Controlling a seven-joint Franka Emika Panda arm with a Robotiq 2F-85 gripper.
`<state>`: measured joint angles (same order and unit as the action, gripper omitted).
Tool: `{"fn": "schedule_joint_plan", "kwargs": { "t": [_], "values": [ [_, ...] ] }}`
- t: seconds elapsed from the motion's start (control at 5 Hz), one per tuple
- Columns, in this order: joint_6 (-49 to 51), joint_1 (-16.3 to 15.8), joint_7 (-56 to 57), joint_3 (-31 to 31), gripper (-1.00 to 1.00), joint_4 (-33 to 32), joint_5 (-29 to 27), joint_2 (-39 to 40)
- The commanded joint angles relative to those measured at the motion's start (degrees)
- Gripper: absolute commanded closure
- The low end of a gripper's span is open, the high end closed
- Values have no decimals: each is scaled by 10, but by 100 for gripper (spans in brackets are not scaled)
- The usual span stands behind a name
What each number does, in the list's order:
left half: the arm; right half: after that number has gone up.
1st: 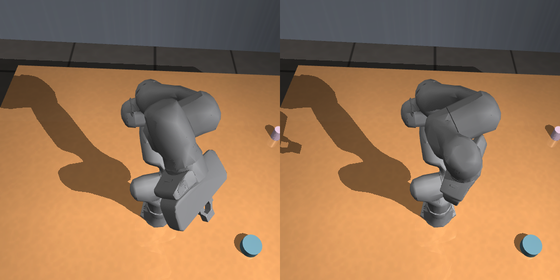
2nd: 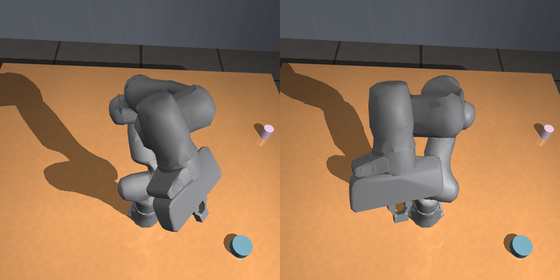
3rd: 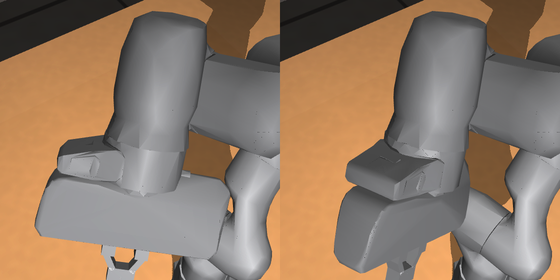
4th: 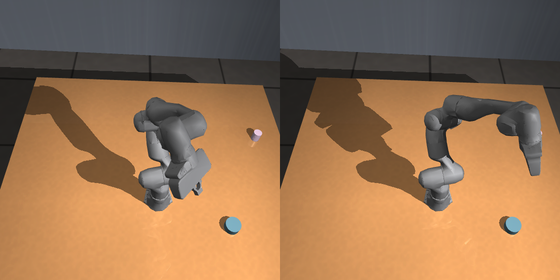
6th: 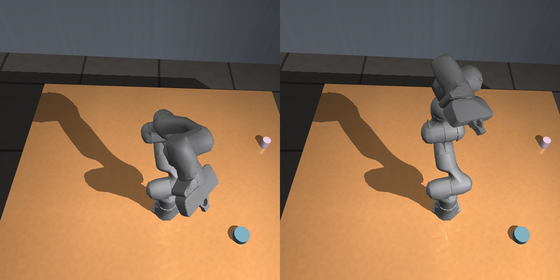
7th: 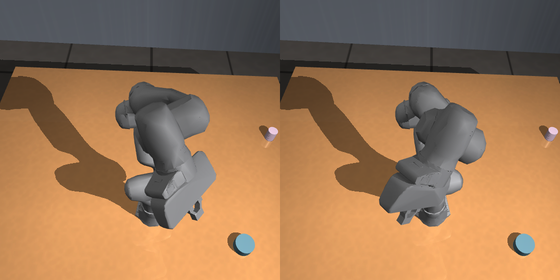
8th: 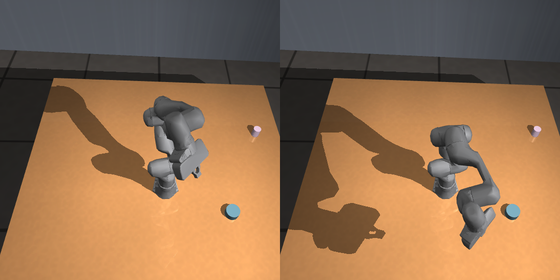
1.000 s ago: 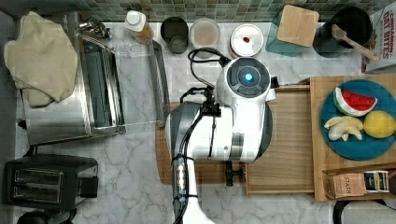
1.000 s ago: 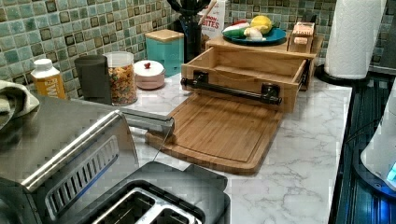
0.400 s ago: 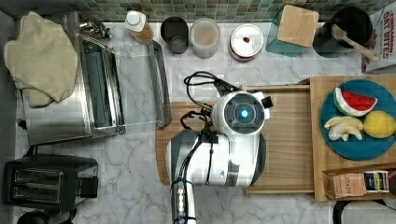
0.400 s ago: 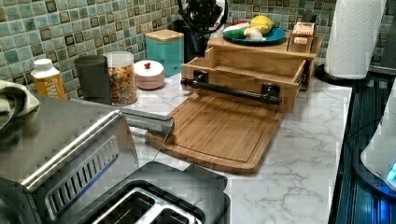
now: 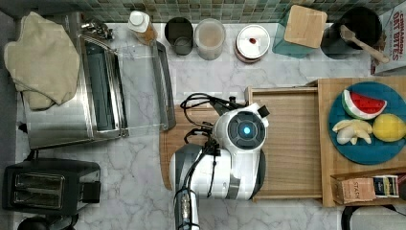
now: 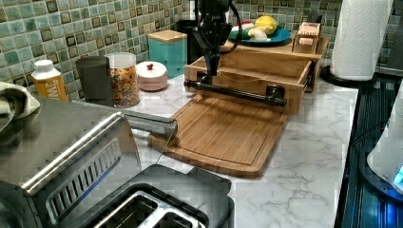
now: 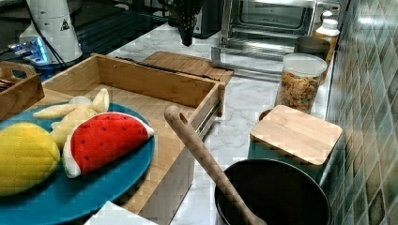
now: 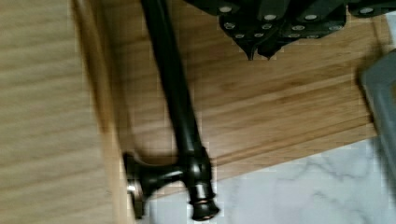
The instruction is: Close the drawer.
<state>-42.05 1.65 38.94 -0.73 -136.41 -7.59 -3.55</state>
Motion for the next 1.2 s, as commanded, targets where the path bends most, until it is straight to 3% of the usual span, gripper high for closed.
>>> {"fn": "schedule_joint_plan", "kwargs": {
  "t": [0.2,0.8,1.2],
  "values": [
    [-37,-22,-15,37,100,-33,22,14],
    [-73,-2,-77,35,100,-25,129,86],
    [-96,-1,-99,10,100,-45,151,72]
  ]
}}
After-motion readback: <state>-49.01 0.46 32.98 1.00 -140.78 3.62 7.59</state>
